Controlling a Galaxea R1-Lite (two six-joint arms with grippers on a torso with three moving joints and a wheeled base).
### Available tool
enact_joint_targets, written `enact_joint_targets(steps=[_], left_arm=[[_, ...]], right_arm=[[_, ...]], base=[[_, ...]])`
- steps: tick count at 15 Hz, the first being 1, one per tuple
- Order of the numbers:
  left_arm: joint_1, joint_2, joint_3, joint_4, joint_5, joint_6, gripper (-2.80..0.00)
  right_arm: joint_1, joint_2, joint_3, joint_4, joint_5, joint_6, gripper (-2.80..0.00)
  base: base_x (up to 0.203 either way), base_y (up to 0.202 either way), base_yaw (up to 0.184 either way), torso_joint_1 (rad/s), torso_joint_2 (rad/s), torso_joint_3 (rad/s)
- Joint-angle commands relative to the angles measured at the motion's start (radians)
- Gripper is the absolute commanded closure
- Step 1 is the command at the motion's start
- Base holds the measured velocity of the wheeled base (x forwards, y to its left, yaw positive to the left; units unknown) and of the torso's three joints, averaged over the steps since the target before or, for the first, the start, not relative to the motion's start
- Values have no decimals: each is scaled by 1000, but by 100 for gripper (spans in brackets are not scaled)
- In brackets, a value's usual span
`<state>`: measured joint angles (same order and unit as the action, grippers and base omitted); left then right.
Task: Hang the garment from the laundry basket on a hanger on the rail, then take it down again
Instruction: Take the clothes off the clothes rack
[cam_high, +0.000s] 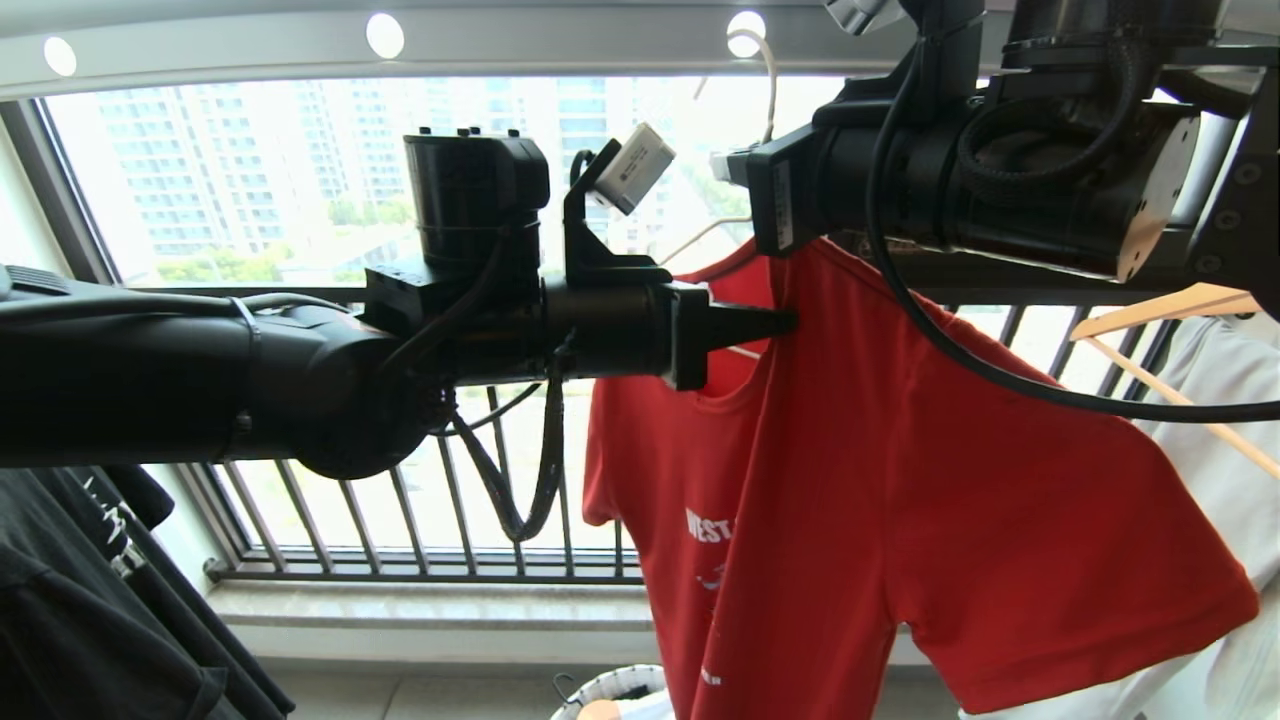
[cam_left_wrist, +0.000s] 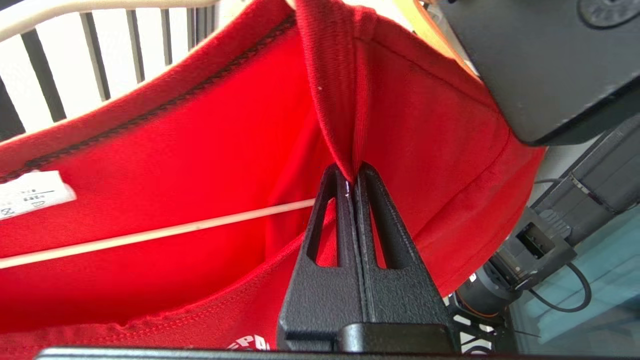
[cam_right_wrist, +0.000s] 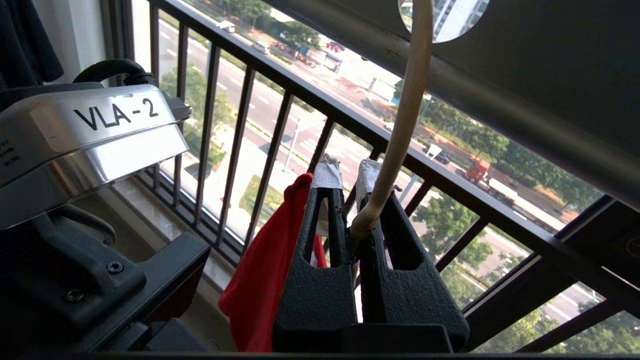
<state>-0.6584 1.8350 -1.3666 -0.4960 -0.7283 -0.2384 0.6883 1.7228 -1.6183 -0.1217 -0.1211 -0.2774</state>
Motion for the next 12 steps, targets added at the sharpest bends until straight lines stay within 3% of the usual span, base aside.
enact_joint_targets(steps=[1,7,12], left_arm=[[-22,-23,18,-3,-2,-1,0],[-93,-82,111,12,23,2,0],[-109,-118,148,45,28,4,0]], right_arm=[[0,0,0,-1,-1,-2,0],[0,1,-6,-1,-2,-2,0],[0,-1,-8,-1,0,-3,0]], base=[[0,0,0,0,0,0],[0,0,0,0,0,0],[0,0,0,0,0,0]])
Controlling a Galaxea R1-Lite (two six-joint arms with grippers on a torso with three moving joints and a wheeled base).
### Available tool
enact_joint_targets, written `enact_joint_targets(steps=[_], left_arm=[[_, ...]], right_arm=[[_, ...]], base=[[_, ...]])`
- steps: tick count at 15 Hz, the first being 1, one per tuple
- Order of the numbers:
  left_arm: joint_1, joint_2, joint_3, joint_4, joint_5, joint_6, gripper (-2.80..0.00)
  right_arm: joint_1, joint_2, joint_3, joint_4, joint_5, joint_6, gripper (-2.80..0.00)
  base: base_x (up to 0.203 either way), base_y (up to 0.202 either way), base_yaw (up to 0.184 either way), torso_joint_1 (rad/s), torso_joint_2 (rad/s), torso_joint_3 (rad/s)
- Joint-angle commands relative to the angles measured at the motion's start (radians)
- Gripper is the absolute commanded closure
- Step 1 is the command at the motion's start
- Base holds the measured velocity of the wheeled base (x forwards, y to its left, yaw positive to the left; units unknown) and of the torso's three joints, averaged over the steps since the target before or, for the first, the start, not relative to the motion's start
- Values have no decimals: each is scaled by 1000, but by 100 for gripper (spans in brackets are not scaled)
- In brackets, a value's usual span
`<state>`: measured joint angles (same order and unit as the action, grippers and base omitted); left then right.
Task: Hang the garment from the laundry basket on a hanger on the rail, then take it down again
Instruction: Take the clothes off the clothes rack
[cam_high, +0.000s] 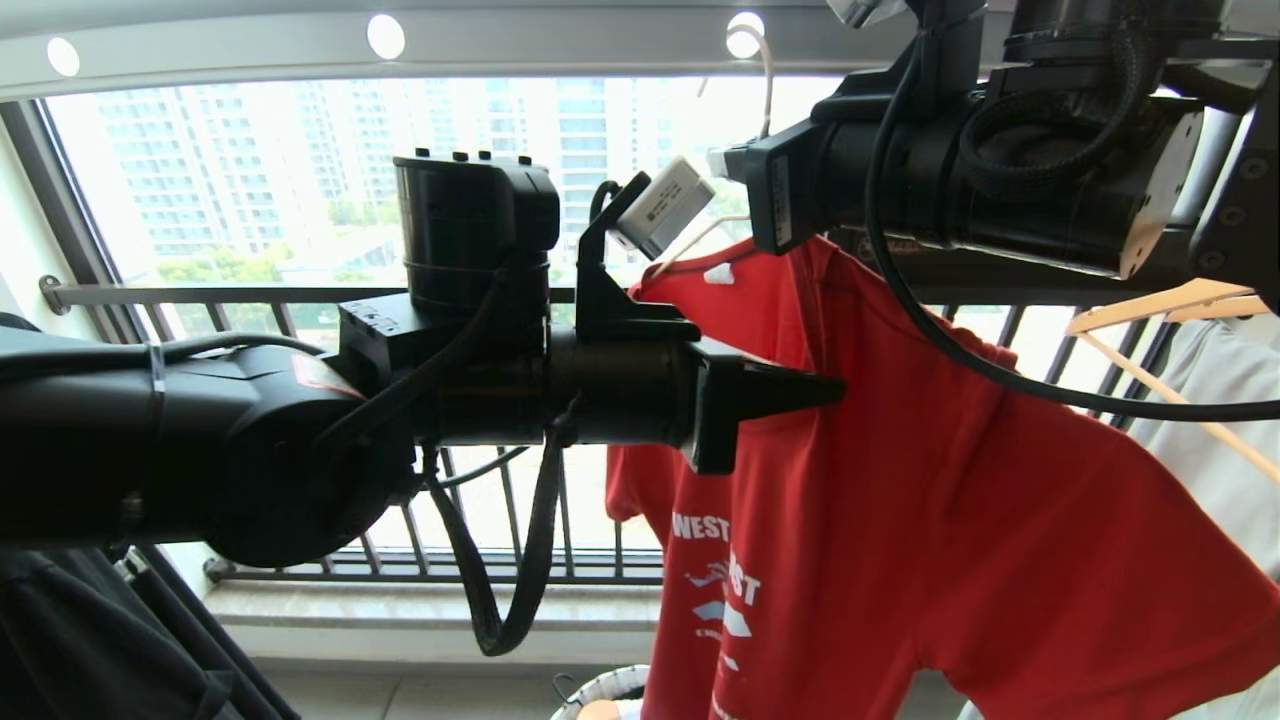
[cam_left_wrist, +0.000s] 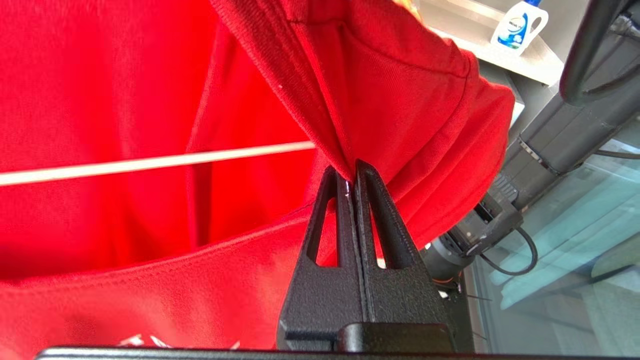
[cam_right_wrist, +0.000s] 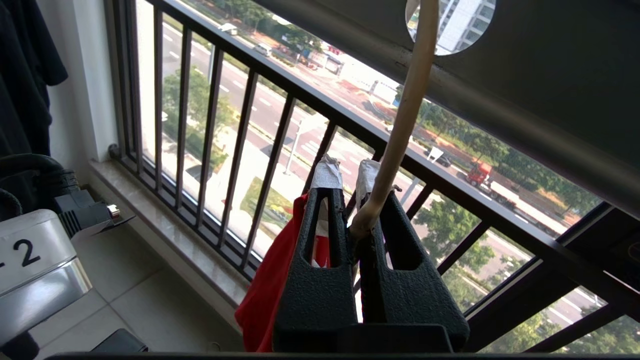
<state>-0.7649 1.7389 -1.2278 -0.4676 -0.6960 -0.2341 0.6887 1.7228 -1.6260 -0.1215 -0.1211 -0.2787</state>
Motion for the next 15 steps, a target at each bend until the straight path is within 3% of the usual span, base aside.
enact_joint_targets(steps=[1,5,9,15], left_arm=[[-2,-46,20,63,-7,3,0],[-6,-103,103,99,-26,11,0],[-5,-106,134,90,-33,58,0],[10,-104,-5,68,-23,59,0]], right_arm=[[0,-2,0,-1,0,-2,0],[0,-11,0,-3,3,-2,0],[-2,-17,1,-3,4,0,0],[0,-22,10,-4,6,0,0]], base=[[0,0,0,0,0,0],[0,0,0,0,0,0],[0,0,0,0,0,0],[0,0,0,0,0,0]])
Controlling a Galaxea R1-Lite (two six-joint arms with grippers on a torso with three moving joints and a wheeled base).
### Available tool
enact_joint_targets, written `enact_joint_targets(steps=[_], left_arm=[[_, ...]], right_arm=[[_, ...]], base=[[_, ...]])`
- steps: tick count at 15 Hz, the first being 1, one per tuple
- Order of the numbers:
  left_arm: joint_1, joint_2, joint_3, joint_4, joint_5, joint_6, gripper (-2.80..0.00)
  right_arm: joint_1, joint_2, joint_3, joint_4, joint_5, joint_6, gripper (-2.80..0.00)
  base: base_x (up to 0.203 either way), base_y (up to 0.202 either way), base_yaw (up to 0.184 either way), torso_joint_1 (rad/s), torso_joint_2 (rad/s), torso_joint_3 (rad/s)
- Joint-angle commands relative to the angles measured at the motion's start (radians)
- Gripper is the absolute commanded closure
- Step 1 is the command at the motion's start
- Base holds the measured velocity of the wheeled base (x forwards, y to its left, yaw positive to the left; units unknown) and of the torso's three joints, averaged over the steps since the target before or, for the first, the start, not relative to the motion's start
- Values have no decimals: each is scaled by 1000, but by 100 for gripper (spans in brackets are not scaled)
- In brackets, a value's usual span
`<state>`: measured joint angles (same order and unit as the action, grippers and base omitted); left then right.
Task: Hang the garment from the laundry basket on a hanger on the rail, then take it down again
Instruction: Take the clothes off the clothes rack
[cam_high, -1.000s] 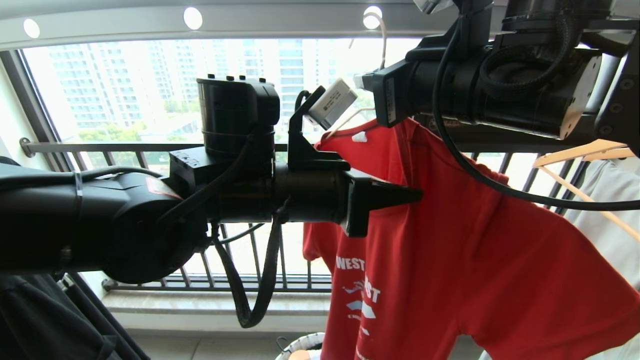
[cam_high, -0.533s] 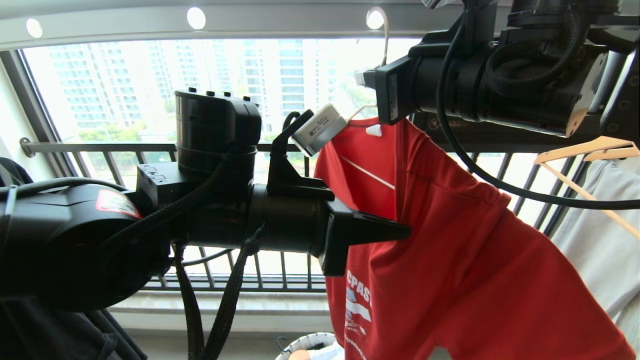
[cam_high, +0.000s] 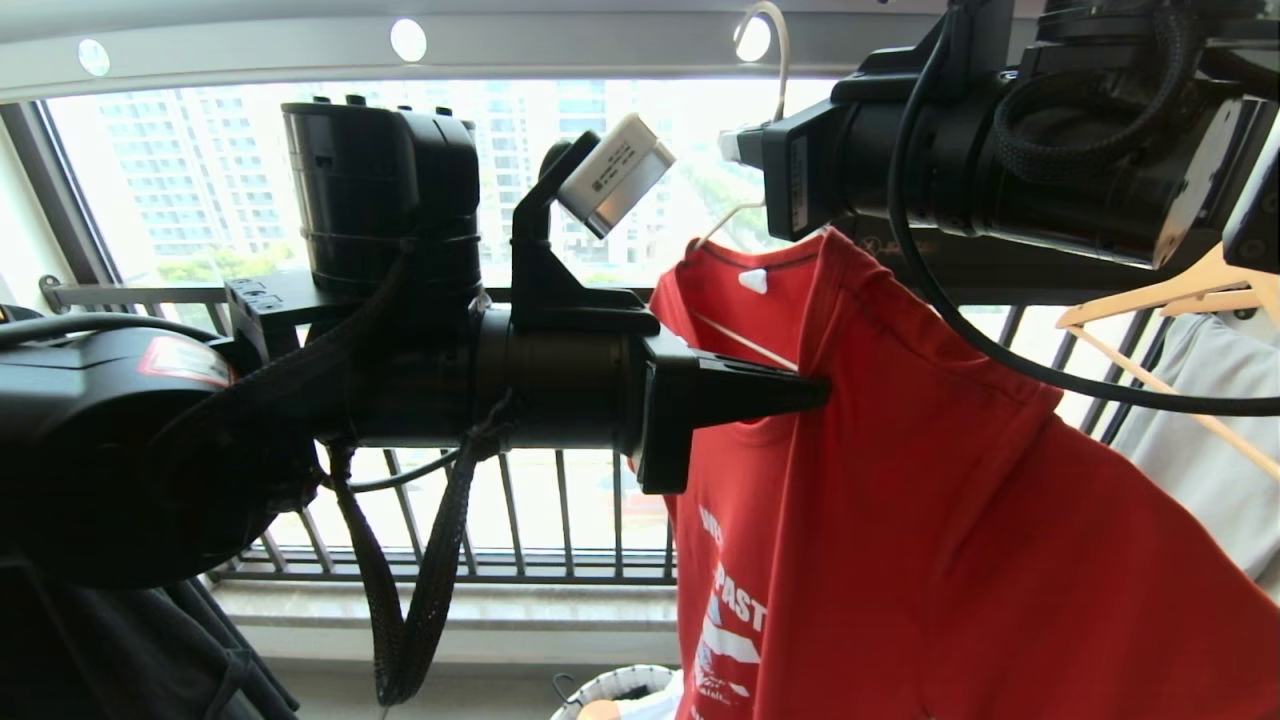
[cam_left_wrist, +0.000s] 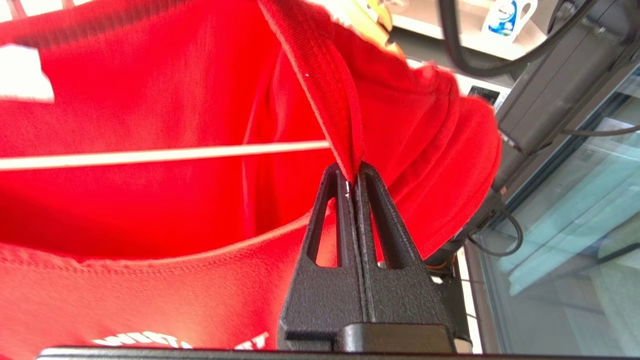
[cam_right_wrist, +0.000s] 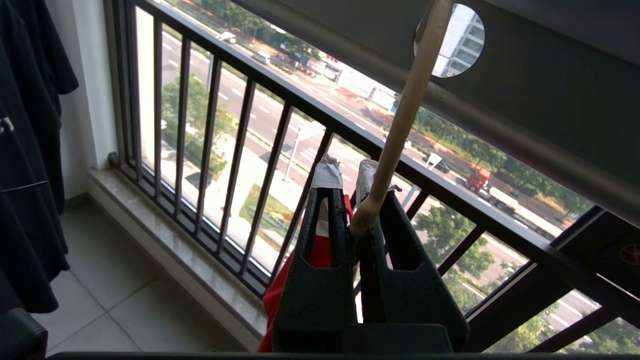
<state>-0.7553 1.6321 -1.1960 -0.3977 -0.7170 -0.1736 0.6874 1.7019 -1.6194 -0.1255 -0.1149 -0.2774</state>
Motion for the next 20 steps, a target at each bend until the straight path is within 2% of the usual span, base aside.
enact_joint_targets(steps=[1,3,6,8,13,20], left_arm=[[1,1,-60,4,0,-6,0],[-1,7,-105,27,15,-20,0],[2,15,-198,153,20,-21,0],[2,26,-217,160,21,-21,0],[2,17,-205,202,16,-20,0],[-21,-33,-145,200,11,-12,0]], right_arm=[[1,-1,4,0,0,-2,0],[1,-1,4,1,1,-2,0],[1,-2,7,1,3,-2,0],[1,-1,6,0,4,-2,0],[1,-15,9,0,13,0,0],[1,-31,20,0,34,4,0]], base=[[0,0,0,0,0,0],[0,0,0,0,0,0],[0,0,0,0,0,0],[0,0,0,0,0,0],[0,0,0,0,0,0],[0,0,0,0,0,0]])
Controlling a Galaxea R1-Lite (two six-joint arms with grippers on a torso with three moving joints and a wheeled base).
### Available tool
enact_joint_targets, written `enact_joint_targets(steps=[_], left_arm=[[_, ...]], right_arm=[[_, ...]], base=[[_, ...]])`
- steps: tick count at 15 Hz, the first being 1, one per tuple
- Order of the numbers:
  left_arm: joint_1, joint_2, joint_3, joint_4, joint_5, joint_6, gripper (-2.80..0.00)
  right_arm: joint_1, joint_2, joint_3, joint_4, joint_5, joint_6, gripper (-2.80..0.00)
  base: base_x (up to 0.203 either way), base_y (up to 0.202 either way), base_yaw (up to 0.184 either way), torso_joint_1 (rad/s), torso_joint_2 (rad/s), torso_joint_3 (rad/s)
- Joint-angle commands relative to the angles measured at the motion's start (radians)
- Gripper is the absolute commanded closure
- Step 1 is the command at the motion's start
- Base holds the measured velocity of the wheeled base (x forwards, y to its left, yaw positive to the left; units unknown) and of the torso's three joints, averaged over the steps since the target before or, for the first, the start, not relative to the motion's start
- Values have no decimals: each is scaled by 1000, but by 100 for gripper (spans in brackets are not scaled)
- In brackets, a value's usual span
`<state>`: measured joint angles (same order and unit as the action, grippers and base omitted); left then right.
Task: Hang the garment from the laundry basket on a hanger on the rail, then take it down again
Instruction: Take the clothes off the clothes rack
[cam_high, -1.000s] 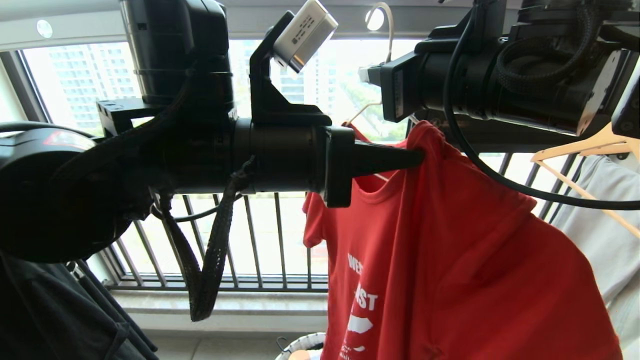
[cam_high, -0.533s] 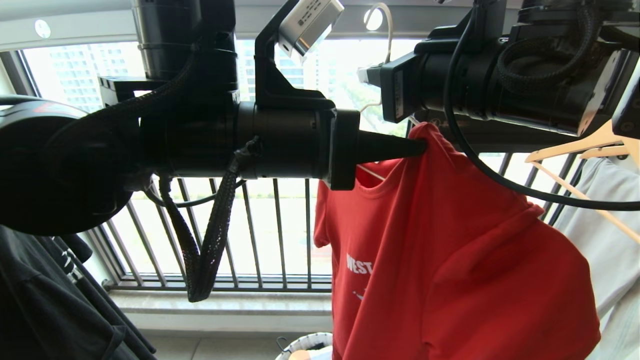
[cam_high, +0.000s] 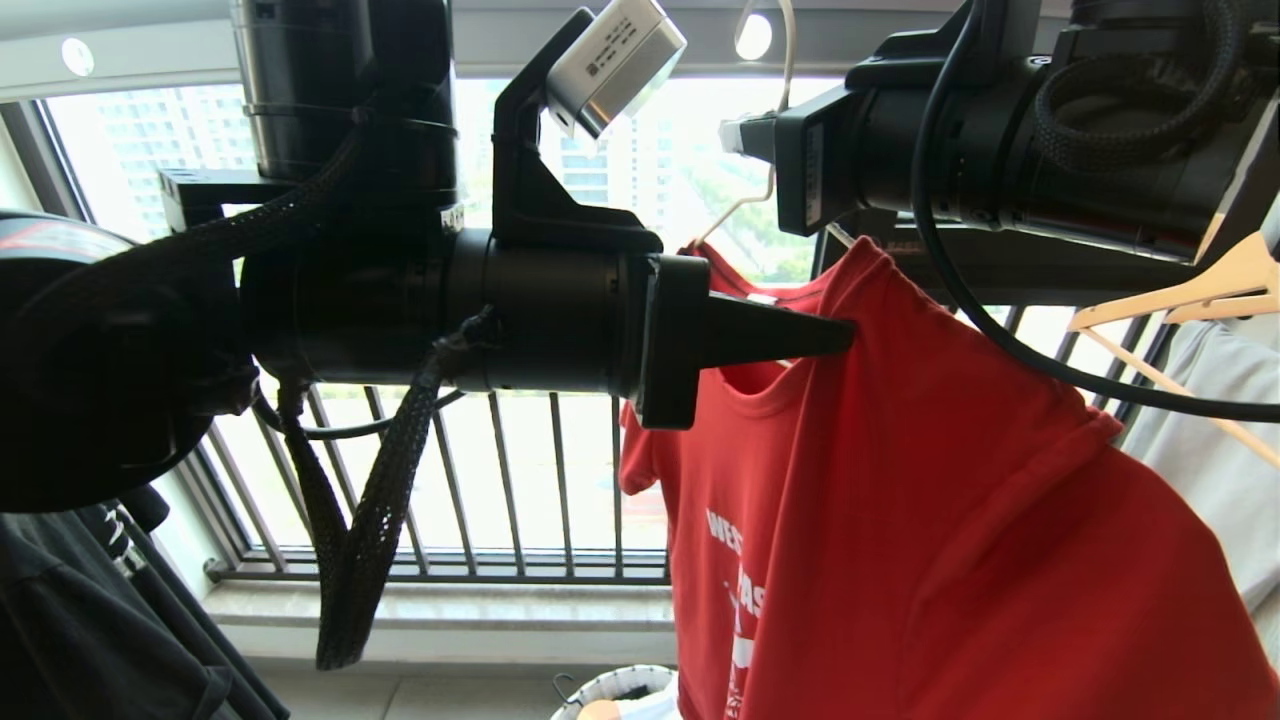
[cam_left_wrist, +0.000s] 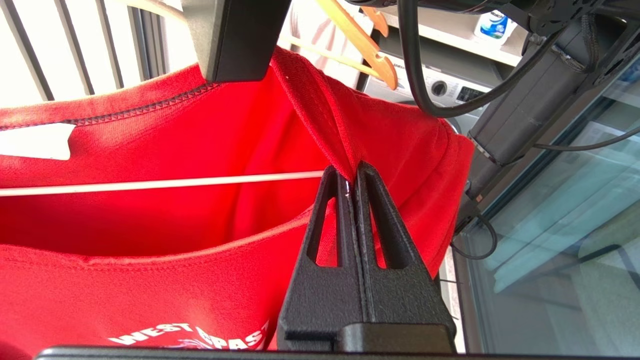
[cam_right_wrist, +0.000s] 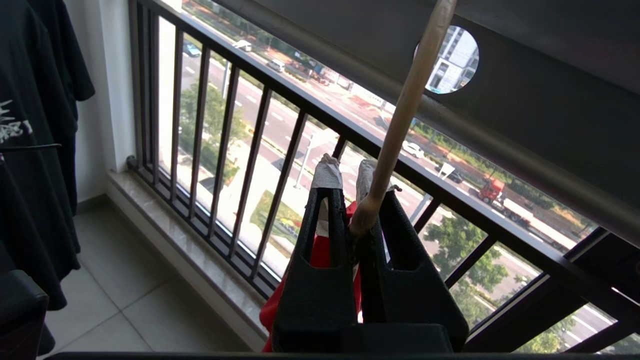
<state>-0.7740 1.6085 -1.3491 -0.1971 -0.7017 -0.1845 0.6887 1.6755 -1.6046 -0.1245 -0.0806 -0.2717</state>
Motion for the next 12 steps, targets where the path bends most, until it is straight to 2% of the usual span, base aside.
enact_joint_targets(steps=[1,7,12], left_arm=[[-2,-10,10,-1,-4,-1,0],[0,-17,26,-2,0,7,0],[41,-113,220,-8,11,9,0]], right_arm=[[0,-5,6,-1,1,-1,0],[0,-8,12,-1,2,-1,0],[0,-10,17,-1,2,-3,0]], base=[[0,0,0,0,0,0],[0,0,0,0,0,0],[0,0,0,0,0,0]])
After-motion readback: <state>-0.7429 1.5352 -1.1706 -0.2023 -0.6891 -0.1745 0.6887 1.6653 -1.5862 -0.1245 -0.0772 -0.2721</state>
